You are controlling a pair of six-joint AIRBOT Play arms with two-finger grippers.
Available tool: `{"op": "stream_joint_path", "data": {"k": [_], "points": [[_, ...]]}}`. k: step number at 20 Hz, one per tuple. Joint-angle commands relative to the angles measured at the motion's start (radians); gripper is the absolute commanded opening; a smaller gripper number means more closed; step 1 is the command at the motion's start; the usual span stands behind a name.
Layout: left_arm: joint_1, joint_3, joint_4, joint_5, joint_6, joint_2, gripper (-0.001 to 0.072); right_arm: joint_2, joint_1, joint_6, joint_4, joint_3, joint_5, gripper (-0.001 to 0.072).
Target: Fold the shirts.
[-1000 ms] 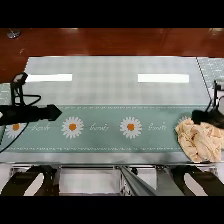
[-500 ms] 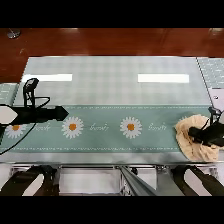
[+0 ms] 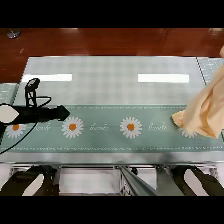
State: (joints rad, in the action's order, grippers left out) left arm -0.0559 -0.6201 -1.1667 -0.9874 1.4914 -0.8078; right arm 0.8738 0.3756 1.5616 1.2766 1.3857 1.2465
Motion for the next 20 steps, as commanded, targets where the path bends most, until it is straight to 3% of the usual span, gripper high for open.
{"op": "stream_joint_path", "data": {"k": [1,9,12,15,20], "points": [[-0.001,-0.001,0.052,-0.012,-0.043,0.0,0.0703,-0.004,0.0,-0.071,-0.19,0.288,-0.019,0.0026],[-0.001,-0.001,0.053,-0.01,-0.043,-0.001,0.0703,0.0,0.0,-0.166,-0.568,0.537,-0.005,0.0025],[-0.001,-0.001,0.053,-0.008,-0.043,-0.001,0.0703,0.066,-0.051,-0.163,-0.663,0.526,0.156,0.0026],[-0.001,-0.001,0.053,0.004,-0.043,-0.001,0.0703,0.13,-0.363,-0.137,-0.517,0.404,0.171,0.0026],[0.0,-0.001,0.044,0.011,-0.043,-0.001,0.0702,0.314,-0.919,0.013,-0.097,0.119,-0.079,0.0026]]}}
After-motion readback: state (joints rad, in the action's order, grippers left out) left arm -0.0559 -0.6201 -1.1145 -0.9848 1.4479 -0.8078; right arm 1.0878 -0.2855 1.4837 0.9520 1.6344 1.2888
